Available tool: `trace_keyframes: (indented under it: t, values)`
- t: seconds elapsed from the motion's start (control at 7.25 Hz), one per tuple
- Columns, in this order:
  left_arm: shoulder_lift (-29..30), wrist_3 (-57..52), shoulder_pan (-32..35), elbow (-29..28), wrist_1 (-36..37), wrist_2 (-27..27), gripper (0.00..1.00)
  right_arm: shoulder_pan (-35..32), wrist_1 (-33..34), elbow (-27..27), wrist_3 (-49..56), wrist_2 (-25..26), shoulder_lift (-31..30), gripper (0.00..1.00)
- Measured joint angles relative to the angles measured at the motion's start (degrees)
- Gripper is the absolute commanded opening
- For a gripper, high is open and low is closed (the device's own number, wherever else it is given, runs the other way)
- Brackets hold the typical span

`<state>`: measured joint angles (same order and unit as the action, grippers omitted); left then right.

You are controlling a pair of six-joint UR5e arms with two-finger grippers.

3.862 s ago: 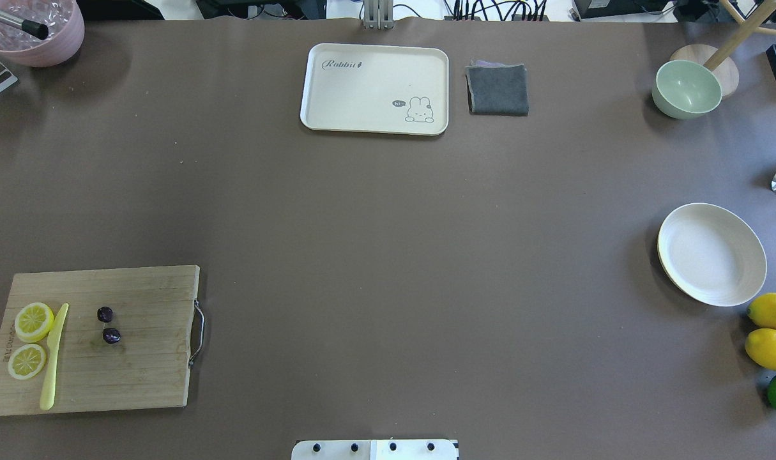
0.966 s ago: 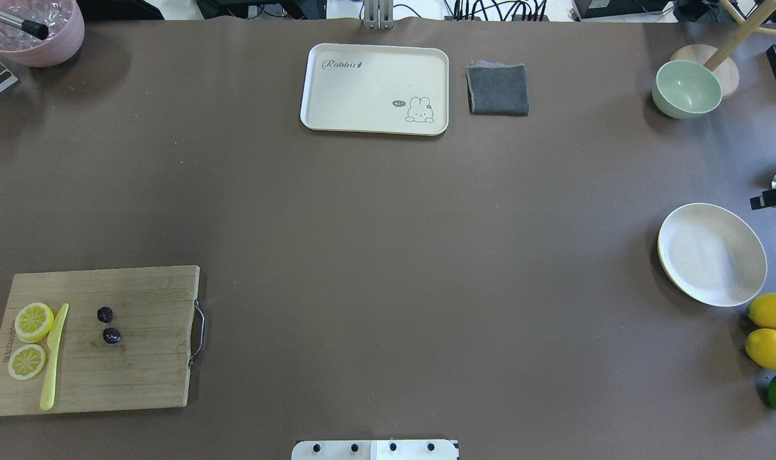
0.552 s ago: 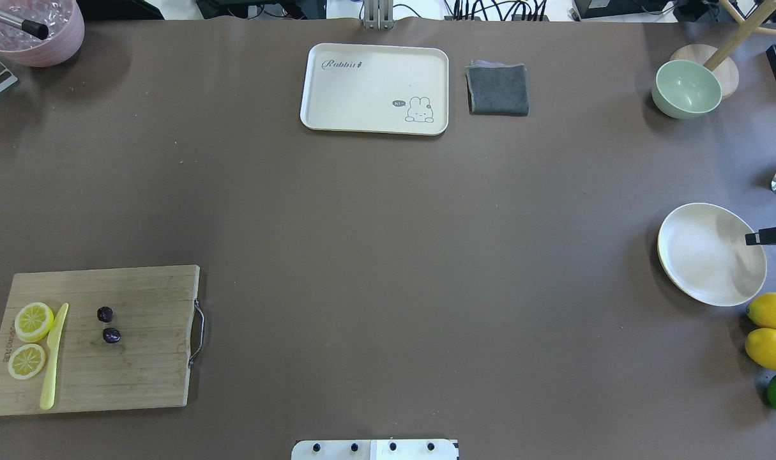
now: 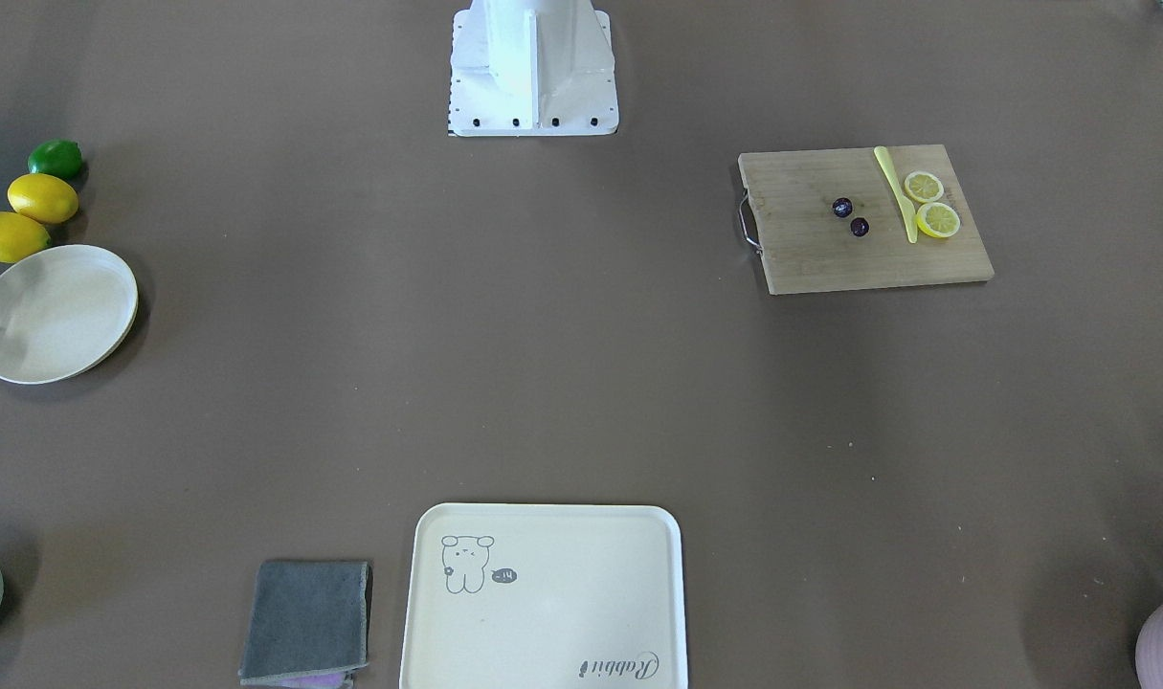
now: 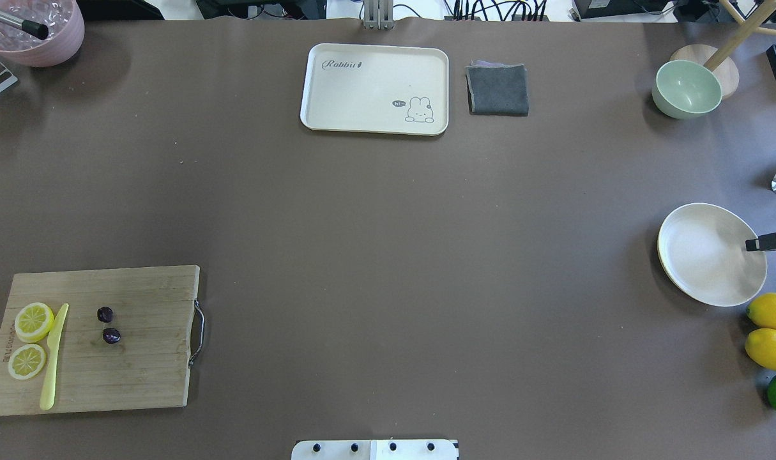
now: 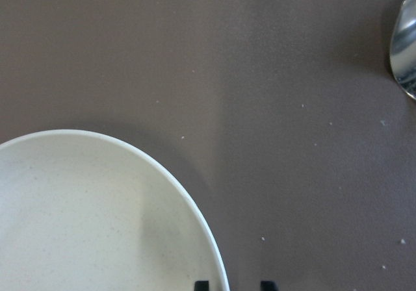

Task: Place red cherry on plate
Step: 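Reach the right gripper to the rim of the white oval plate and grip it, then slide the white plate with the right gripper toward the table center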

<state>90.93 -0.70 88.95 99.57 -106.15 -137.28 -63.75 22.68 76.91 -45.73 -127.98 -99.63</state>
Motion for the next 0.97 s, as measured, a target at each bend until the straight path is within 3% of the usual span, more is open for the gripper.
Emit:
trace_keyframes:
  t: [0.41,0.97]
  values:
    - [0.04,0.00,0.00,-0.14,-0.02,0.00,0.98,1.19,0.56,0.93,-1.54,0.96,0.84,0.00]
    - [0.04,0.06,0.00,-0.11,-0.02,0.00,0.98,1.63,3.83,4.45,-11.49,-0.60,7.77,0.00]
